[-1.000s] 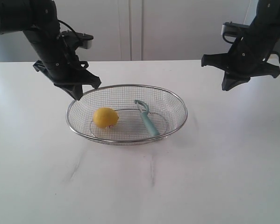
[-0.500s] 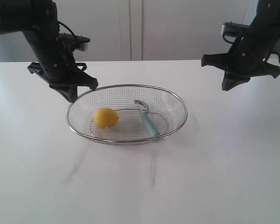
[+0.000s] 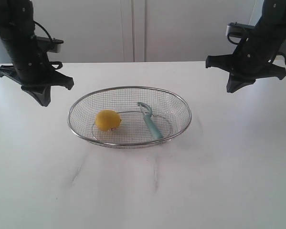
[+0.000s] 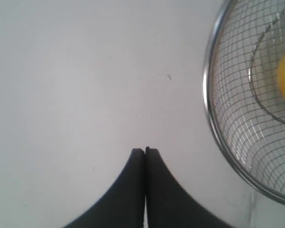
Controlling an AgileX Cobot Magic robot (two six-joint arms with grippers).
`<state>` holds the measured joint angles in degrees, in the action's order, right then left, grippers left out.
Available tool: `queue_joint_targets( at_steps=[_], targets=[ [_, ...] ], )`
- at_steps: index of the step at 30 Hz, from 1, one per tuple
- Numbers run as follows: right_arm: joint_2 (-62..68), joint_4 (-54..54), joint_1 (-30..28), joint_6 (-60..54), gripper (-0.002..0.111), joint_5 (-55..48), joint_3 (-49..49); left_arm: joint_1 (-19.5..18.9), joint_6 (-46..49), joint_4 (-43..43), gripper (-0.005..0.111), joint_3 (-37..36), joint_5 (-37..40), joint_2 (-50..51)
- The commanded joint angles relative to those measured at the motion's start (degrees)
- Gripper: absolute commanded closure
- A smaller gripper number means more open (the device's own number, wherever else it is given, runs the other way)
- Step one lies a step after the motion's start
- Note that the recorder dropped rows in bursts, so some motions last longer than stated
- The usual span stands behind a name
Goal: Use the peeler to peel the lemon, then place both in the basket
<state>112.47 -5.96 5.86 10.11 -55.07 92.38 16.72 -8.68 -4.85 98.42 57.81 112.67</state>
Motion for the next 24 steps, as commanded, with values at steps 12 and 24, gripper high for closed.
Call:
queue_joint_targets(
  at_steps=[12, 24],
  targets=[
    [-0.7, 0.3, -0.3, 0.2, 0.108, 0.3, 0.2, -2.4, -0.1, 2.6, 0.107, -2.1, -0.1, -9.1],
    [-0.7, 0.3, -0.3, 0.2, 0.108, 0.3, 0.2, -2.4, -0.6, 2.7, 0.107, -18.7, -10.0, -26.1]
  ],
)
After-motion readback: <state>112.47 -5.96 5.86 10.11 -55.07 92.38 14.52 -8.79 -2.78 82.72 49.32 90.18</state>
